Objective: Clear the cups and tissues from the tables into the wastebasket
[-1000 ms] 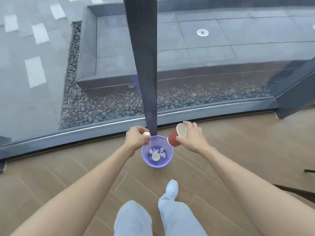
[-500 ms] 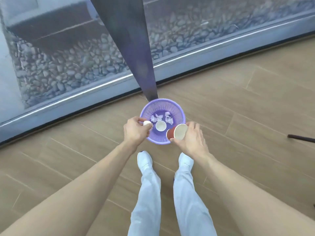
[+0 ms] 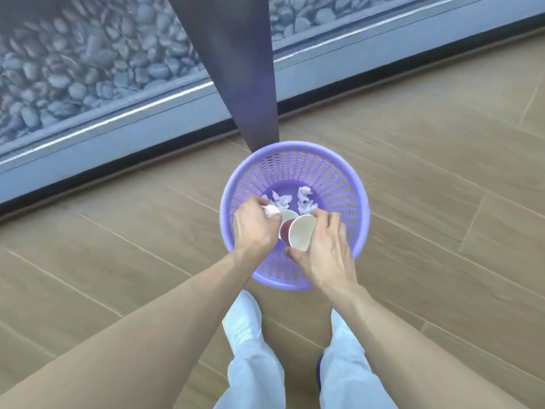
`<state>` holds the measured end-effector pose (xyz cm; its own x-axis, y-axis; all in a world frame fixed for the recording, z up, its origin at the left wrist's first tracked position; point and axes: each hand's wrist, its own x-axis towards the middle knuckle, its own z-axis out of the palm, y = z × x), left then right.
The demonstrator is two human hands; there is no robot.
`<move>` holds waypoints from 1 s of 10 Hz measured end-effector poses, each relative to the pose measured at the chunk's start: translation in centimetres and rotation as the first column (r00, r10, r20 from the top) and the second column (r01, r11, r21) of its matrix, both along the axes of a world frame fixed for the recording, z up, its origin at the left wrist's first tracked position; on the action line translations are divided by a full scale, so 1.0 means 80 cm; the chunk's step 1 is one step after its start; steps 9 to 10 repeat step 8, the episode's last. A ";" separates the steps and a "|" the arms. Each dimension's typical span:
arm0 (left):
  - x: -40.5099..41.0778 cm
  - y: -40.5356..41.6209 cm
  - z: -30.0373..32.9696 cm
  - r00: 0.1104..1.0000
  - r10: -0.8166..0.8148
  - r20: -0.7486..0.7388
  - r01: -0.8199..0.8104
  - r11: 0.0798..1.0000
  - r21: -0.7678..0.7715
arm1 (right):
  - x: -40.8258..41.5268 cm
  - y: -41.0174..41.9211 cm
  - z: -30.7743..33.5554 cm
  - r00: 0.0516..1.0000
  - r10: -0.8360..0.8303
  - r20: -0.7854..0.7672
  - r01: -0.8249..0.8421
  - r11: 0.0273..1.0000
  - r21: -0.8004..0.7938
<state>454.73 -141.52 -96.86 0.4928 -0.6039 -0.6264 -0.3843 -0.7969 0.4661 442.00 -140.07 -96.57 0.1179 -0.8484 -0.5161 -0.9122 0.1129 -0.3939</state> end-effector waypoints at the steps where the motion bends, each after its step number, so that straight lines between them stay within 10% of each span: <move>1: -0.010 -0.018 -0.050 0.998 -0.031 0.061 0.034 0.998 -0.055 | 0.007 -0.009 -0.051 0.999 -0.035 0.014 0.036 0.999 -0.037; 10: -0.002 -0.010 -0.075 0.987 -0.154 0.048 0.151 0.986 0.071 | 0.023 -0.015 -0.066 0.995 0.082 -0.054 -0.074 0.986 0.151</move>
